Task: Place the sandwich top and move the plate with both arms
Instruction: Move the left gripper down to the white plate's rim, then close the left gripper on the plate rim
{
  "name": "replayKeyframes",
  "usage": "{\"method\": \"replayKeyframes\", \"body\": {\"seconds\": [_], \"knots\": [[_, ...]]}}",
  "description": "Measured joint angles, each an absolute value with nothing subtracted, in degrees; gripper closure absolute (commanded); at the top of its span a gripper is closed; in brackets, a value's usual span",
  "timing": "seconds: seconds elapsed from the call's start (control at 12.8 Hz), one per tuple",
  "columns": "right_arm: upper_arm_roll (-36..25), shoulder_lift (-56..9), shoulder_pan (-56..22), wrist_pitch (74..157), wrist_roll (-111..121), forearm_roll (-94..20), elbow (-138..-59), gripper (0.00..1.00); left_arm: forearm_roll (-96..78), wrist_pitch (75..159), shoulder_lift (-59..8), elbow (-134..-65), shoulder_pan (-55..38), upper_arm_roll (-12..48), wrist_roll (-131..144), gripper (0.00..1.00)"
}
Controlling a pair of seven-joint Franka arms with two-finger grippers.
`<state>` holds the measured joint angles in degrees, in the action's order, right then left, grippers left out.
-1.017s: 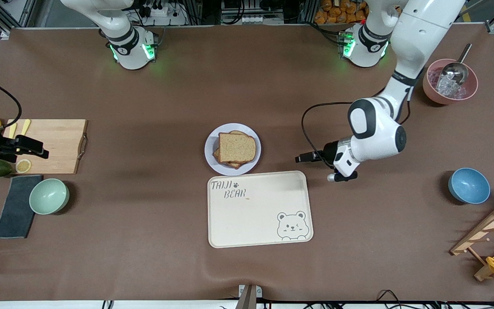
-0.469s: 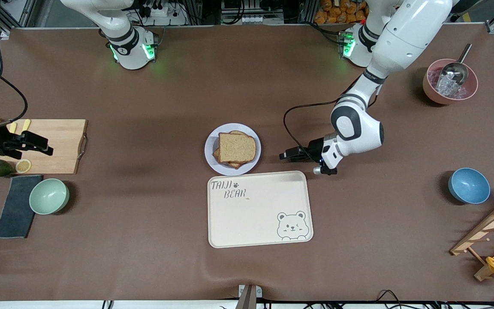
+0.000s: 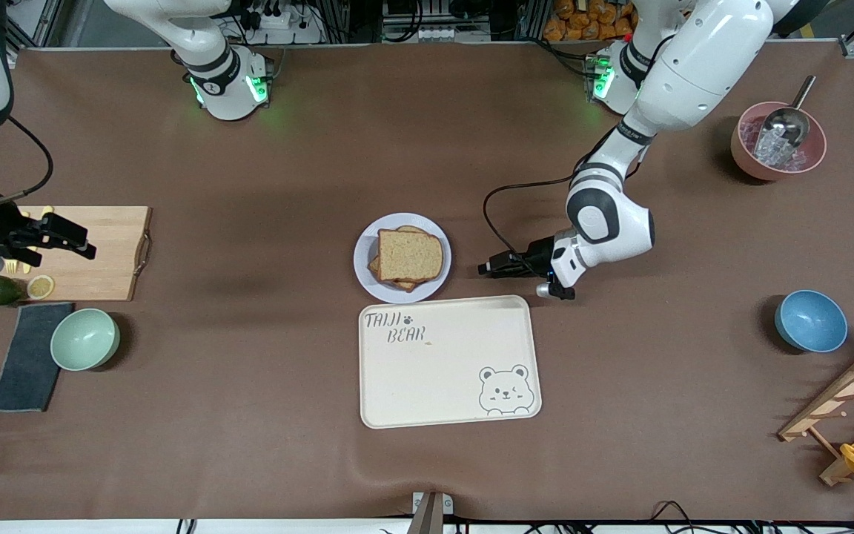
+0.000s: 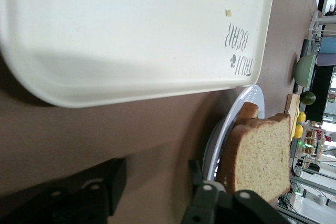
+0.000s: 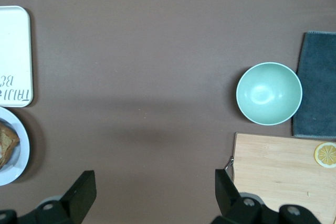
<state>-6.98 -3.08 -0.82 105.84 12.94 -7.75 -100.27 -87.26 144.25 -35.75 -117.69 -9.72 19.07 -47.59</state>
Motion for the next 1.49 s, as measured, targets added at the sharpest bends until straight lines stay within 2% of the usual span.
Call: {"method": "replayKeyframes", "body": {"seconds": [0.23, 0.39, 0.86, 1.17, 1.49], "knots": [[-6.89, -1.80, -1.38, 106.97, 12.97, -7.73, -100.59, 0.00, -90.00, 144.25, -36.64, -117.45, -9.78, 20.32, -49.48, 0.51], [-6.73, -1.69, -1.78, 108.08, 13.00, -7.73, -100.38, 0.00, -92.63, 144.25, -37.33, -117.21, -9.79, 21.29, -51.96, 0.55], [-6.67, -1.69, -1.93, 108.48, 13.00, -7.54, -97.00, 0.00, -93.74, 144.23, -38.66, -116.46, -9.83, 22.48, -55.63, 0.58], [-6.74, -1.68, -1.94, 108.47, 13.00, -4.91, -95.11, 0.00, -95.01, 144.23, -39.10, -115.68, -9.92, 22.91, -59.29, 0.65], [-6.70, -1.67, -1.98, 107.29, 12.88, -3.16, -93.64, 0.00, -95.98, 144.23, -39.95, -115.10, -10.06, 22.93, -62.35, 0.66]]}}
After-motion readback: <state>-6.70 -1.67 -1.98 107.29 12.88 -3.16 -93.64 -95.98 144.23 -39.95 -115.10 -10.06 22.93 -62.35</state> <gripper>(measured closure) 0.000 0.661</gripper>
